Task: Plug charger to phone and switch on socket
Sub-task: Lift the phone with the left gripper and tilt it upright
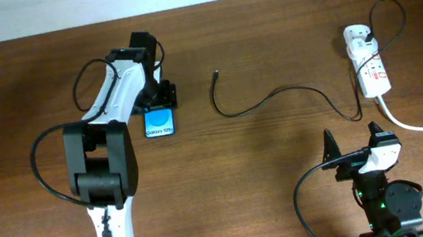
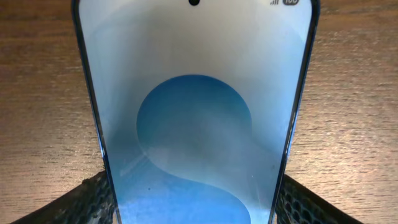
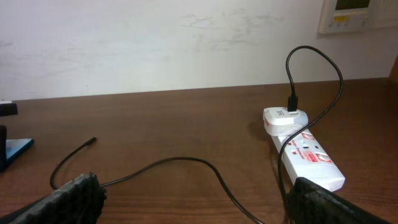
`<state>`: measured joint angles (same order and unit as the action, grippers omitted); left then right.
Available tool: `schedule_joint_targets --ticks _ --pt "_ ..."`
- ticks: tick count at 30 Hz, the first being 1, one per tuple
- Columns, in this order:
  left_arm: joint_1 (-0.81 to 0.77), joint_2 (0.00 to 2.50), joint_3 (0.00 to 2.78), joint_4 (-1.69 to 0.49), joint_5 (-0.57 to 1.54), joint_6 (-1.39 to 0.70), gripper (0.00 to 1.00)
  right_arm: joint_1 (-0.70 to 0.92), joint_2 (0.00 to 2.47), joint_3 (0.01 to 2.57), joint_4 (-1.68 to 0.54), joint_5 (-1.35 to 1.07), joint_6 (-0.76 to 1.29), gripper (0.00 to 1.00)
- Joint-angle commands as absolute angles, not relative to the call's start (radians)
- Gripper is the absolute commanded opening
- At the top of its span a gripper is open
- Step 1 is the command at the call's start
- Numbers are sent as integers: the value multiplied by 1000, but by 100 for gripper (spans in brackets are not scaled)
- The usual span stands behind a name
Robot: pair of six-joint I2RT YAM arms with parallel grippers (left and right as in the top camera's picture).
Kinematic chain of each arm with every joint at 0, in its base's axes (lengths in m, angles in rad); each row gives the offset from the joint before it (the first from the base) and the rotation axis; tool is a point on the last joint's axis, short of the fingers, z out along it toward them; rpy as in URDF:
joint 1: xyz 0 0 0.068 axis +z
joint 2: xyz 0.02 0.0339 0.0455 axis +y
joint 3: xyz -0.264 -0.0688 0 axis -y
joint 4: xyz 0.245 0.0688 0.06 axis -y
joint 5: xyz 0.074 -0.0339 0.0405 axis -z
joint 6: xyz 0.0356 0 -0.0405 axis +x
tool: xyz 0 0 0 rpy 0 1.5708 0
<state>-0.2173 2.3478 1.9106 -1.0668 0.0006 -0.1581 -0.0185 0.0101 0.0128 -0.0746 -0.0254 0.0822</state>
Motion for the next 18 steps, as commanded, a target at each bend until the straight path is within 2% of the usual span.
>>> schedule_joint_targets --ticks 1,7,10,12,14,15,16,18 --pt "-223 2356 1983 -1095 15 -164 75 -14 4 6 -77 -21 86 98" --pt "-220 2356 2167 -1188 22 -187 75 -14 4 6 -77 -21 86 98" --pt "-220 2356 2231 -1186 23 -191 66 -14 4 6 -77 -21 85 98" --pt "-220 2356 2234 -1188 23 -191 50 -14 4 6 -77 -21 85 98" --pt "-220 2356 2234 -1191 23 -191 27 -14 4 6 -77 -21 86 98" --pt "-220 2356 2234 -1191 23 -191 10 -14 4 6 -77 -21 85 98" --pt "-220 2356 2234 -1191 23 -194 0 -14 4 6 -77 -21 85 99" --pt "-220 2355 2234 -1191 23 -252 0 -14 4 6 -77 -21 85 98"
